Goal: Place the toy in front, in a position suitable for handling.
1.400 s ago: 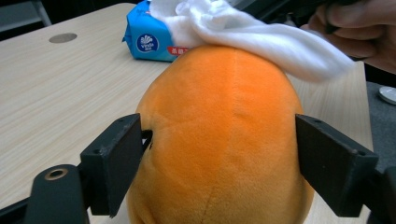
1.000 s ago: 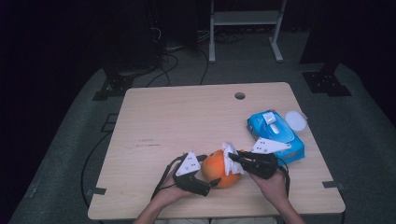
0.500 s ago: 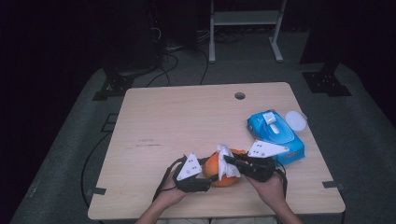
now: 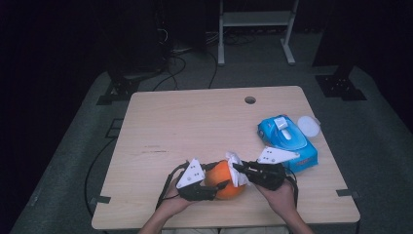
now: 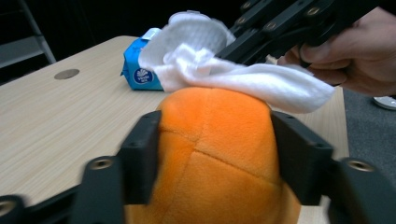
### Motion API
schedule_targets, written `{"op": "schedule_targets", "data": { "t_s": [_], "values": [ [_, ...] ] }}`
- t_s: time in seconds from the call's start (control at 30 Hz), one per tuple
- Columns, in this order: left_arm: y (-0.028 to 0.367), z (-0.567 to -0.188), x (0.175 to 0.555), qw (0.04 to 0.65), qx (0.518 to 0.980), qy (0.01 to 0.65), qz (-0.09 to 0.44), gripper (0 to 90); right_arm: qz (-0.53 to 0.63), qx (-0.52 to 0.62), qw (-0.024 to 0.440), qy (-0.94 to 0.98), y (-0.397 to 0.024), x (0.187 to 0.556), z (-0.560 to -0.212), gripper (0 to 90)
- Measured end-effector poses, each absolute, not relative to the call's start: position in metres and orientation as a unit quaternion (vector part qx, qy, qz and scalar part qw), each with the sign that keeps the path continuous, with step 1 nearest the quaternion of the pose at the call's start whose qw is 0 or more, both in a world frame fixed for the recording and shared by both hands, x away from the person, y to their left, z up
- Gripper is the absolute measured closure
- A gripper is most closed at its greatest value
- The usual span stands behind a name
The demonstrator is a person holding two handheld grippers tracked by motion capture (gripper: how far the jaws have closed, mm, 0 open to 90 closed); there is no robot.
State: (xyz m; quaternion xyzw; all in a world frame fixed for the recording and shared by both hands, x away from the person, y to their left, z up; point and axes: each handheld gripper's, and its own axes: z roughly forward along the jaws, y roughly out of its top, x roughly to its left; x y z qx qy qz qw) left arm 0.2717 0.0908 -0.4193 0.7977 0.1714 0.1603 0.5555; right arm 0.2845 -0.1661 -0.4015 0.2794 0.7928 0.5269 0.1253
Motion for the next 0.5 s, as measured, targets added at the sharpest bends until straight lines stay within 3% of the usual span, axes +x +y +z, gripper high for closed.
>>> {"op": "schedule_targets", "data": {
  "t_s": [0.1,0.17,0.43,0.5],
  "values": [
    [0.092,-0.424,0.278,0.555,0.796,0.185,0.154,14.2,0.524,0.286,0.125,0.792,-0.17,0.288,-0.404,82.0],
    [0.092,-0.429,0.282,0.558,0.795,0.195,0.136,9.6,0.525,0.292,0.124,0.79,-0.173,0.29,-0.406,82.0],
    [0.086,-0.439,0.282,0.546,0.805,0.185,0.139,9.3,0.52,0.31,0.126,0.785,-0.181,0.296,-0.41,82.0],
    [0.087,-0.435,0.279,0.541,0.807,0.18,0.156,23.0,0.519,0.309,0.135,0.785,-0.179,0.294,-0.408,82.1]
  ]
}}
